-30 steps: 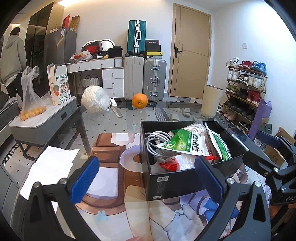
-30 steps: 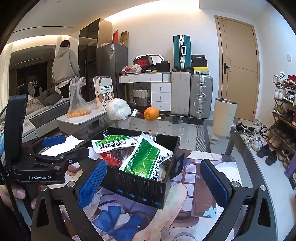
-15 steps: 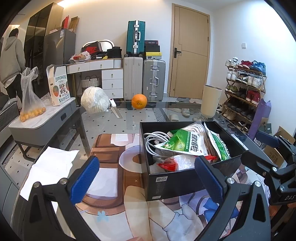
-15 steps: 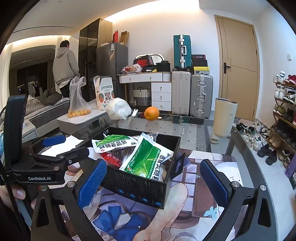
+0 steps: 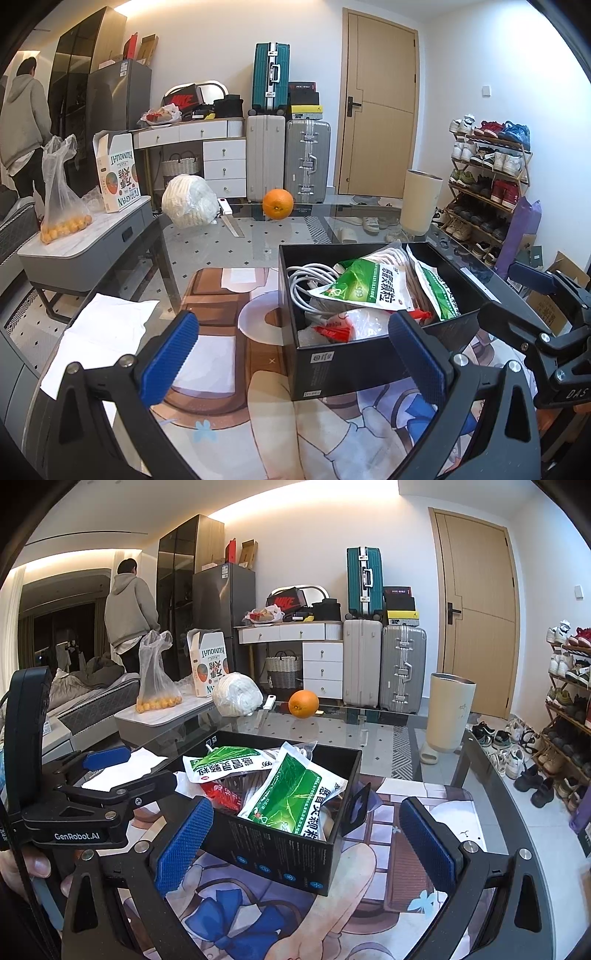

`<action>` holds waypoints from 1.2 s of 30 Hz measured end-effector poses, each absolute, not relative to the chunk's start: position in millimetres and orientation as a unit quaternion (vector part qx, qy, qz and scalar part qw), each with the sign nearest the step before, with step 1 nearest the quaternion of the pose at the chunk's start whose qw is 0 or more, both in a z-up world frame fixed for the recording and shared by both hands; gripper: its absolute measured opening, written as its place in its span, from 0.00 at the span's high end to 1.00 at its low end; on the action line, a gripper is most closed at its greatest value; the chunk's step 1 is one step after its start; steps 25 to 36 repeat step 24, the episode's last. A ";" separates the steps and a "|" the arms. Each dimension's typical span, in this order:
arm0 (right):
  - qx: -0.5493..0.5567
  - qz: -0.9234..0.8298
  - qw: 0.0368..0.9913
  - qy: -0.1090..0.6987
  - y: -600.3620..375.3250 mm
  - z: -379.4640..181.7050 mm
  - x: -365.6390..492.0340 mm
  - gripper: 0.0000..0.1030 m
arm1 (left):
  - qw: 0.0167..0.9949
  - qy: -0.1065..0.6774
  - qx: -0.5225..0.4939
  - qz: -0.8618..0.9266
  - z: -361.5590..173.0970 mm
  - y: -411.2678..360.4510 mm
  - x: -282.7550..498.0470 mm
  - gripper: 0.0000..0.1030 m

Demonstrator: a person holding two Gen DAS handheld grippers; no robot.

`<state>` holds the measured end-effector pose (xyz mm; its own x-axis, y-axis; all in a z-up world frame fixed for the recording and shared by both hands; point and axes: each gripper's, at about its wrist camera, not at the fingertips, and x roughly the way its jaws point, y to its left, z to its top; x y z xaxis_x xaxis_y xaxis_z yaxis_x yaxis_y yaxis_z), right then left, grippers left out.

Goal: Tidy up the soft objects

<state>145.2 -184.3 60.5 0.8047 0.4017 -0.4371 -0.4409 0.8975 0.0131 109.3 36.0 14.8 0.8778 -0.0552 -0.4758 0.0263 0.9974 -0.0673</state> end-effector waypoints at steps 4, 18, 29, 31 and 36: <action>-0.044 0.222 0.949 0.219 -184.6 60.7 145.4 0.01 | 0.967 0.250 -0.030 -0.018 16.5 36.2 110.9 0.00; -0.041 0.224 0.948 0.224 -181.5 57.5 145.4 0.01 | 0.968 0.249 -0.027 -0.019 18.5 35.1 111.3 0.00; -0.041 0.223 0.948 0.222 -182.1 58.4 145.7 0.01 | 0.969 0.245 -0.025 -0.020 19.6 34.8 109.5 0.00; -0.041 0.223 0.948 0.222 -182.1 58.4 145.7 0.01 | 0.969 0.245 -0.025 -0.020 19.6 34.8 109.5 0.00; -0.041 0.223 0.948 0.222 -182.1 58.4 145.7 0.01 | 0.969 0.245 -0.025 -0.020 19.6 34.8 109.5 0.00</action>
